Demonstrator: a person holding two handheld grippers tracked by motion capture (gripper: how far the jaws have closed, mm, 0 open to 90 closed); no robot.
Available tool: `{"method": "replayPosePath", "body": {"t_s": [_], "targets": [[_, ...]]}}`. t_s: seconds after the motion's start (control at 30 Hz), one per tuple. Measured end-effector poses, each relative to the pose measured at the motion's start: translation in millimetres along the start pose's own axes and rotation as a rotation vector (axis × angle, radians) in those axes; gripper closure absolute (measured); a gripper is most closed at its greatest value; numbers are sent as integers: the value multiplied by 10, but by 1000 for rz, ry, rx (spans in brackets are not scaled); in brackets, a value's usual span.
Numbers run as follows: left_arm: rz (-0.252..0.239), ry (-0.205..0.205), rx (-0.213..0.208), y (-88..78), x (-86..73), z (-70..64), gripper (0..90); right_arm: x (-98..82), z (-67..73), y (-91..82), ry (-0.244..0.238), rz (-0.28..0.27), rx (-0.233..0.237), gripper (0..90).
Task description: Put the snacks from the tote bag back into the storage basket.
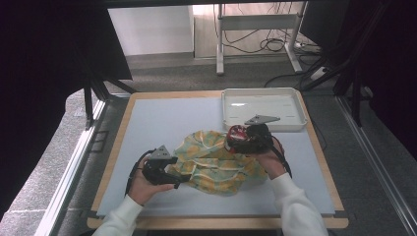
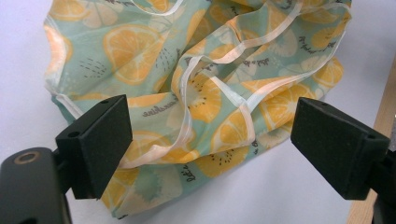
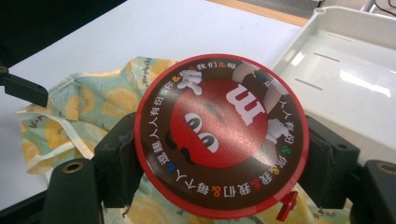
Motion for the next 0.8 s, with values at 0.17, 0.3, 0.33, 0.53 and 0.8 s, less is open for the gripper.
{"method": "replayPosePath", "body": {"t_s": [0.17, 0.3, 0.33, 0.53, 0.8], "targets": [[6, 12, -17, -19, -20, 4, 118, 79, -34, 30, -5, 6, 4, 256], [8, 13, -16, -27, -29, 13, 117, 158, -92, -1, 6, -5, 0, 256], [5, 13, -15, -29, -26, 17, 117, 178, -116, -12, 5, -7, -1, 256], [2, 12, -17, -32, -23, 17, 125, 288, -243, -44, 10, -9, -12, 255], [-4, 7, -10, -39, -20, 31, 143, 412, -402, 11, 15, 0, -30, 256]]}}
Point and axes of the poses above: each handheld gripper's, and its own axes: y roughly forward along the jaws, x roughly out of its top, z roughly to its left, the point moved 10 cm from there along y, roughly forward along the jaws, and after that the axes turned 7 degrees about -y, right-handed, at the moved point
